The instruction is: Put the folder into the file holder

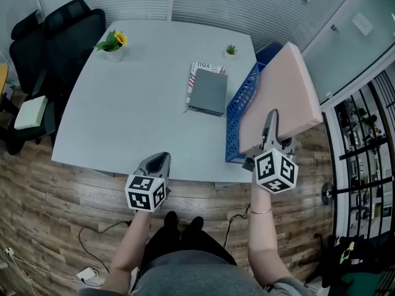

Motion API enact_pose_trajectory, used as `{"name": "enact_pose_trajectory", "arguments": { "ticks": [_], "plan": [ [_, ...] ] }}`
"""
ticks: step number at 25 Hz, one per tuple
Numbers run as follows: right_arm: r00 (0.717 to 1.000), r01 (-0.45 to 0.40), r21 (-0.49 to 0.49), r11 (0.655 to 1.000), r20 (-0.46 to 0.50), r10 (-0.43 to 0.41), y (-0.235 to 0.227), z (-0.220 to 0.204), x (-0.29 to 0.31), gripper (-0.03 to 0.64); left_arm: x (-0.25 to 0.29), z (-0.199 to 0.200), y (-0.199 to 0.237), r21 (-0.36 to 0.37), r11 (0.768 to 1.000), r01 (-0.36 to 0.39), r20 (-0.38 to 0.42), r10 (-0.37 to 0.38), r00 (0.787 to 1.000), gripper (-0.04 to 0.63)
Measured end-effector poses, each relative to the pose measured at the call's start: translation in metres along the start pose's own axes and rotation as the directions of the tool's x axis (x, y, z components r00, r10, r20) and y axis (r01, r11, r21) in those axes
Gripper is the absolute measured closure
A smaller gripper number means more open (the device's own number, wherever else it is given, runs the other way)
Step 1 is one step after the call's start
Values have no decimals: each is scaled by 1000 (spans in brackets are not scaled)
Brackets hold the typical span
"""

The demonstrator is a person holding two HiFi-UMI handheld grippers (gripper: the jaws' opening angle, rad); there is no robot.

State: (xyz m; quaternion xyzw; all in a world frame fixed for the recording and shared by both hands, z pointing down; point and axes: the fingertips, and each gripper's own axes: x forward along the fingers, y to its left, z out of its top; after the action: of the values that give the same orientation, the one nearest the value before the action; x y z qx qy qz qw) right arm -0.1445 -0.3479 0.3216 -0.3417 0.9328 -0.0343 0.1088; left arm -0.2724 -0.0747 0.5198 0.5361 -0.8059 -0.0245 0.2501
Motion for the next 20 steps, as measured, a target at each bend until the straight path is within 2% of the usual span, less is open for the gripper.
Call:
{"name": "enact_pose_trajectory", "arguments": {
  "ticks": [10, 20],
  "plan": [
    [999, 9, -28, 1000, -50, -10, 2, -31, -1, 454, 8, -4, 0, -8, 1000, 1, -14, -1, 1000, 565],
    [994, -10, -63, 998, -110, 3, 0, -57, -6, 449, 28, -2, -15, 3, 999, 34, -30, -34, 999, 565]
  ]
}}
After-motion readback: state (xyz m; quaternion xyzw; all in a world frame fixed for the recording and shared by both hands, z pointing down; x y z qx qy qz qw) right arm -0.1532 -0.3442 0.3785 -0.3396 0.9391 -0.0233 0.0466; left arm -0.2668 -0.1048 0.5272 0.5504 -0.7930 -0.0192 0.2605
